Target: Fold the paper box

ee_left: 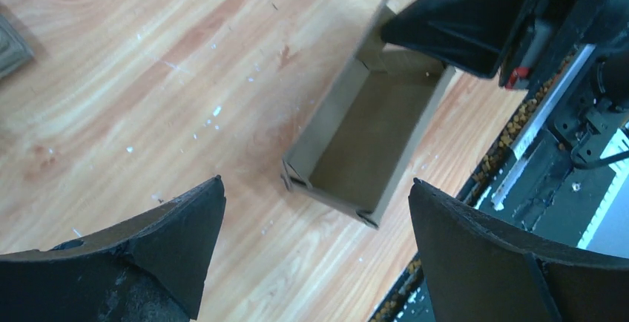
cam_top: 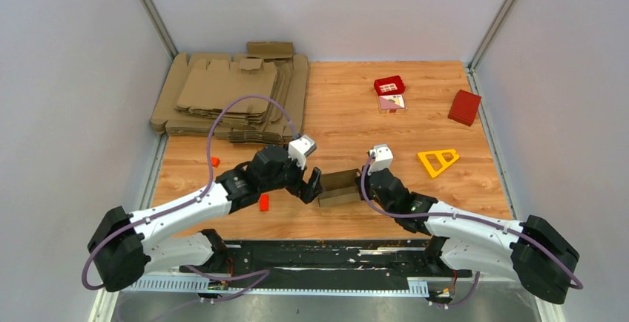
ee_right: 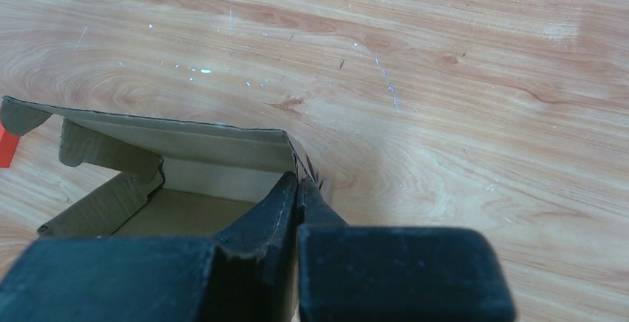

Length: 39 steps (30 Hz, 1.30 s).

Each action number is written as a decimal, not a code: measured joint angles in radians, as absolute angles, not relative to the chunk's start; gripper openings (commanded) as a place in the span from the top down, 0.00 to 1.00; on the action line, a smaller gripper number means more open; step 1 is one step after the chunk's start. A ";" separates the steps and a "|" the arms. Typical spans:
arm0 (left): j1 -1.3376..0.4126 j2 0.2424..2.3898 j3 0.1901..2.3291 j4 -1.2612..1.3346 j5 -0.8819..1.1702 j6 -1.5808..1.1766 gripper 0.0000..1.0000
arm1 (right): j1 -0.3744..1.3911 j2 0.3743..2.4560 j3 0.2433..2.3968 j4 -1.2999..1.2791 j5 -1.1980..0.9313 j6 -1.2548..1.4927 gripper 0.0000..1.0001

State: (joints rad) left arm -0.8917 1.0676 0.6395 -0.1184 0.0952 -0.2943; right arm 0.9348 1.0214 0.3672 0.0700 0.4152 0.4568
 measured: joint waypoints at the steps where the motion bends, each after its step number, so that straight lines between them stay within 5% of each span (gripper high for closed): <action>1: -0.875 1.085 0.656 -0.111 0.108 -0.281 0.00 | 0.935 1.023 0.367 0.071 0.413 0.454 1.00; 18: -0.830 1.411 0.794 -0.027 0.406 -0.146 0.00 | 0.935 1.063 0.388 0.083 0.391 0.443 1.00; 29: -0.911 1.463 0.830 -0.108 0.331 -0.067 0.05 | 0.935 1.097 0.413 0.081 0.382 0.442 0.99; 39: -0.918 1.488 0.839 -0.128 0.273 -0.033 0.31 | 0.935 1.090 0.427 0.034 0.381 0.443 0.70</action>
State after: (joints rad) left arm -0.9184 1.4879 0.8394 -0.1276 0.2726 -0.0330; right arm 0.9352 1.0904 0.4267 0.0341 0.3809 0.4435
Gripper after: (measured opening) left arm 0.733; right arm 0.228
